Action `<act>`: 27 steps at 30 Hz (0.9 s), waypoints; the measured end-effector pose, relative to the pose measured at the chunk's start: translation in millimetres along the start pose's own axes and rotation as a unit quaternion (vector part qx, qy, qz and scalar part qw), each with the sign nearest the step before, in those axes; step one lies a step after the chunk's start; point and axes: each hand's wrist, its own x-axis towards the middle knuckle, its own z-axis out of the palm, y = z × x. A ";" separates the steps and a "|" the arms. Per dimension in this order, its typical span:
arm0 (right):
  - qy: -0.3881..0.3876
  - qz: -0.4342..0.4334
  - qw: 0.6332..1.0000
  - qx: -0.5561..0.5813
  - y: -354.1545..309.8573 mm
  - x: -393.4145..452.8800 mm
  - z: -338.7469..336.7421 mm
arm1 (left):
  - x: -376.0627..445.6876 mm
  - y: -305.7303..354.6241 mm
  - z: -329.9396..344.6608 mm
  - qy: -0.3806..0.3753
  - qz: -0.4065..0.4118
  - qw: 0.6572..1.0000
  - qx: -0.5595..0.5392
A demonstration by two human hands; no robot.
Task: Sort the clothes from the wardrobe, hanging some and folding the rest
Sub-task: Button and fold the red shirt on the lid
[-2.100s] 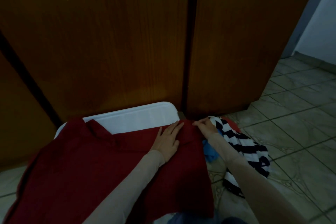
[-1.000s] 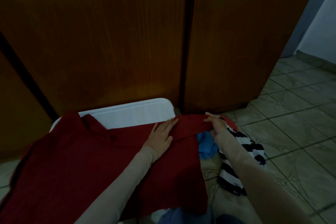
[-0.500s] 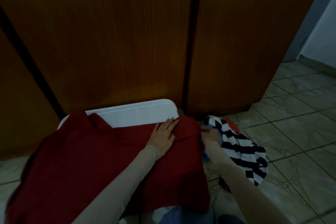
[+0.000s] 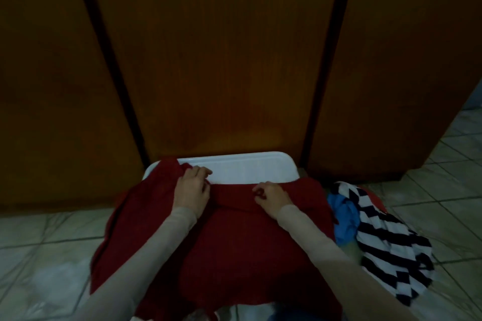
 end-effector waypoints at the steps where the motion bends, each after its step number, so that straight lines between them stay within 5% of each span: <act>1: -0.019 0.000 1.000 0.007 -12.2 2.7 7.0 | -1.2 -12.3 -6.2 0.015 -0.032 0.999 -0.010; 5: -0.062 0.029 0.993 0.097 -53.4 13.2 30.0 | -13.2 -57.6 -26.0 0.008 -0.167 0.976 -0.138; 8: -0.101 0.063 0.965 0.233 -76.7 19.8 40.2 | -21.9 -83.8 -38.1 -0.080 -0.288 0.896 -0.329; 11: -0.104 0.105 0.928 0.342 -93.8 27.7 46.8 | -20.8 -97.8 -49.6 -0.126 -0.337 0.808 -0.467; 17: -0.086 0.173 0.902 0.387 -111.6 40.8 47.7 | -16.3 -95.9 -54.2 -0.150 -0.372 0.748 -0.528; 24: -0.087 0.069 0.881 0.459 -109.3 20.6 45.0 | -12.2 -99.5 -57.4 -0.142 -0.418 0.691 -0.572; 27: -0.180 -0.068 0.928 0.320 -93.2 13.5 44.0 | -7.4 -96.4 -68.4 -0.116 -0.442 0.640 -0.618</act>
